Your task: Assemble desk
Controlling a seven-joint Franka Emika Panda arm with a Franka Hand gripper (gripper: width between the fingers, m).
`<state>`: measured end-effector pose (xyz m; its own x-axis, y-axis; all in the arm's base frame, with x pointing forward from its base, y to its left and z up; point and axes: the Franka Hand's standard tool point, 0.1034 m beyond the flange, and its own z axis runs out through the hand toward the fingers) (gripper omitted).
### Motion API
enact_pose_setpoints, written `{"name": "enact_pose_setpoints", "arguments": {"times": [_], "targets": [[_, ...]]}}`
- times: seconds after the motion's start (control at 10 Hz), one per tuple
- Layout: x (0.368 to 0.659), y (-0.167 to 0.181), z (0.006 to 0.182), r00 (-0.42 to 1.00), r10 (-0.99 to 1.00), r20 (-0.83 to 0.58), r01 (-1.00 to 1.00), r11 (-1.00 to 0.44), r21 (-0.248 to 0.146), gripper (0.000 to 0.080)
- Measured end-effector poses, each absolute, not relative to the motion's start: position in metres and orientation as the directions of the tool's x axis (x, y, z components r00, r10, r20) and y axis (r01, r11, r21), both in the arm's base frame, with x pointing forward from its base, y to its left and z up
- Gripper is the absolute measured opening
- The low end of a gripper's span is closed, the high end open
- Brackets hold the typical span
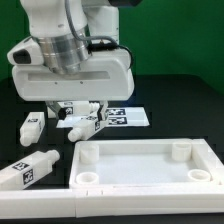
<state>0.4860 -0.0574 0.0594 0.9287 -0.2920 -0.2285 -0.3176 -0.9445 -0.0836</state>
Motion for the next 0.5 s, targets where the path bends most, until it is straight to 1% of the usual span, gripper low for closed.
{"name": "enact_pose_setpoints", "arguments": {"times": [0.3, 0.4, 0.5], "targets": [[0.488, -0.058, 0.060, 0.930, -0.292, -0.224, -0.317, -0.945, -0.083, 0.0649], [0.485, -0.058, 0.057, 0.927, -0.298, -0.229, -0.324, -0.943, -0.082, 0.0649], [0.466, -0.059, 0.042, 0.904, -0.336, -0.264, -0.368, -0.926, -0.082, 0.0649]]}}
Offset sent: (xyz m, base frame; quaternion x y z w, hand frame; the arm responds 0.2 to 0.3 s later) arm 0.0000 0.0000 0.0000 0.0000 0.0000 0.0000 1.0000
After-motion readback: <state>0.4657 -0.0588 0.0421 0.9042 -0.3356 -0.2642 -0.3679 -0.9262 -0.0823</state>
